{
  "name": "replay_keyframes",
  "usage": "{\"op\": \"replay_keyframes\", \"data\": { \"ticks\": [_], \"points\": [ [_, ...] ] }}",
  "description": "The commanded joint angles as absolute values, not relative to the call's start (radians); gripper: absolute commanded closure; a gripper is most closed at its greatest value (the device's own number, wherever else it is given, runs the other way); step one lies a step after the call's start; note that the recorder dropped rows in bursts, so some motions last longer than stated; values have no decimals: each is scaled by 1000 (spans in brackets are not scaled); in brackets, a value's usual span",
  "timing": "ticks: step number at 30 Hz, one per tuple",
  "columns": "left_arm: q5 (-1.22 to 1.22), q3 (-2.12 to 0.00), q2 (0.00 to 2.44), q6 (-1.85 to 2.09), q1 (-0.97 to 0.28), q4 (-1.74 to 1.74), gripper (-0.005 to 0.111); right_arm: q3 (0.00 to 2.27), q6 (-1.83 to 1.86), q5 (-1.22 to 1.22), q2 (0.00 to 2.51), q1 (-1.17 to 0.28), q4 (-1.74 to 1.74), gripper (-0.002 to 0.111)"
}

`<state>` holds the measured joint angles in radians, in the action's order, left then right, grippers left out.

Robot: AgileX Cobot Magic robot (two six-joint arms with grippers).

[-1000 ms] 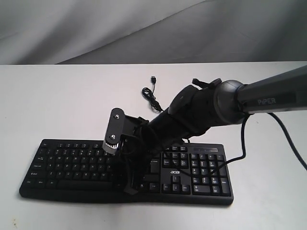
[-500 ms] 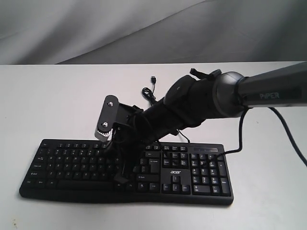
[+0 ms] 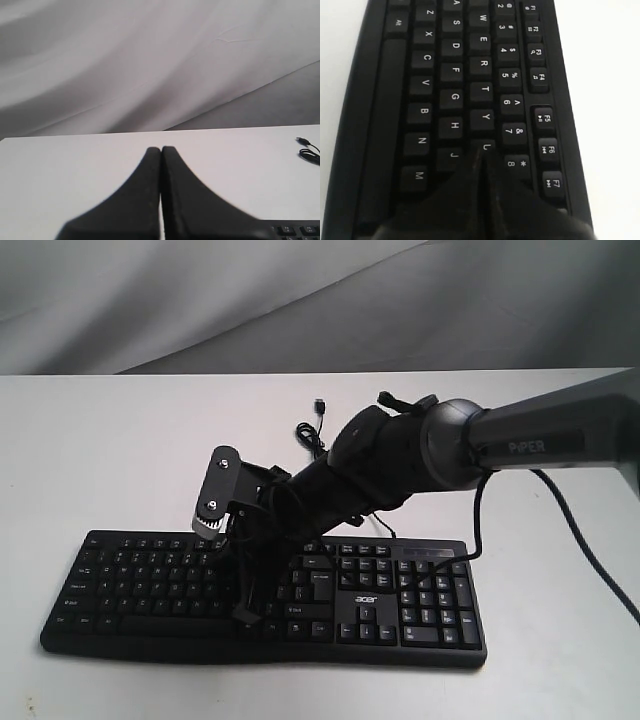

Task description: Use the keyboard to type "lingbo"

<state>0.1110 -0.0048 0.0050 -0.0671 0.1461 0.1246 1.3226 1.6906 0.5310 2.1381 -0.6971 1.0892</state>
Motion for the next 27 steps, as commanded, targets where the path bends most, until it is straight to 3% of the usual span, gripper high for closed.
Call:
{"op": "replay_keyframes", "data": {
  "ticks": [1,27],
  "points": [
    [101,0,0,-69,139,125,106,1328,1689,517,2137,-699,1084,108],
    [101,0,0,-69,139,125,106,1328,1689,505,2154,-699,1093,108]
  ]
}}
